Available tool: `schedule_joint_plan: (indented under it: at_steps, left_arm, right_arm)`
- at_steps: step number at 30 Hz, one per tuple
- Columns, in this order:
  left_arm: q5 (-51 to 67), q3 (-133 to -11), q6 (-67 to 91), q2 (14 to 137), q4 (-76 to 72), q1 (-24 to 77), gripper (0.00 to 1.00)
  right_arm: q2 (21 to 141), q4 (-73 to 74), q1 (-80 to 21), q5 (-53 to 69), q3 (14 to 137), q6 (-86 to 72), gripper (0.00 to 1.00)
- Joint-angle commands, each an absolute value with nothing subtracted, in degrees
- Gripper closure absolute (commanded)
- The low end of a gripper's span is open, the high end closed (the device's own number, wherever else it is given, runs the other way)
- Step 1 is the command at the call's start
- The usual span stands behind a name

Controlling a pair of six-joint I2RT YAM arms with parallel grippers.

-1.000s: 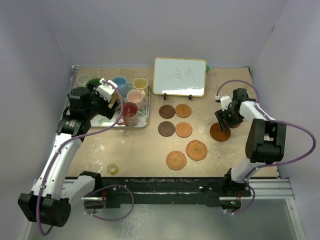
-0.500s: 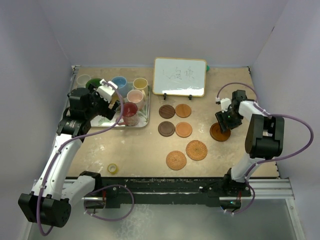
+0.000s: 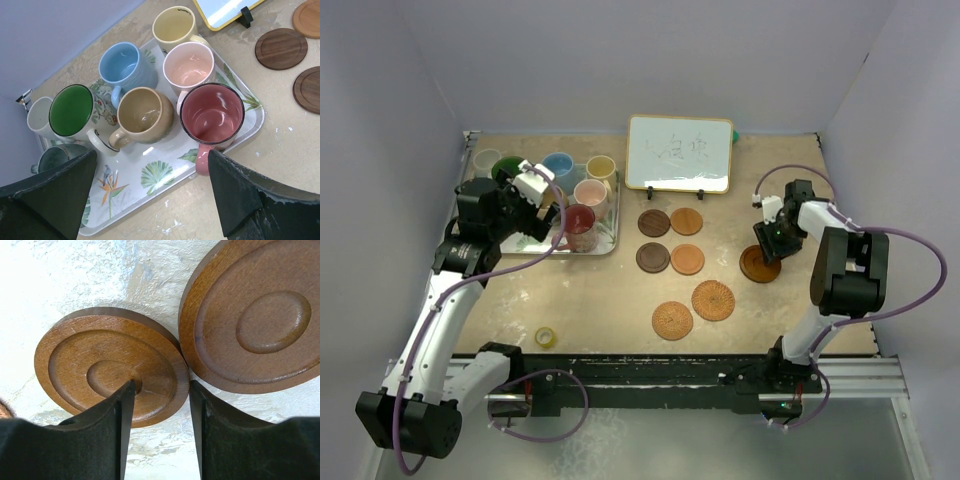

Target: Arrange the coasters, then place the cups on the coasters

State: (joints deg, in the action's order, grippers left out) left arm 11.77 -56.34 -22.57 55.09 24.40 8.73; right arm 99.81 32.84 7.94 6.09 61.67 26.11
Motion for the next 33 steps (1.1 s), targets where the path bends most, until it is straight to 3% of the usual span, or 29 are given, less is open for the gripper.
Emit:
schedule_joint_plan:
  at_steps: [1,10,22,33]
  left_arm:
    - [13.01,-56.31,-21.27,53.51,21.78,8.35,0.12]
    - [12.99,-56.57,-21.35,53.24,22.22,8.35,0.12]
    - [12.93,-56.76,-21.84,53.85,22.73,8.35,0.12]
    - [12.05,-57.38,-22.5,55.61,22.91,8.33,0.12]
  right_arm:
    - [102.48,32.01,8.13,6.42,62.77,25.86,0.52]
    - [105.75,33.35,6.62,7.67,66.7,24.54,0.6]
    - [109.03,33.04,-1.01,5.82,70.72,23.64,0.6]
    - [117.61,35.17,-4.13,4.73,84.11,22.64,0.6]
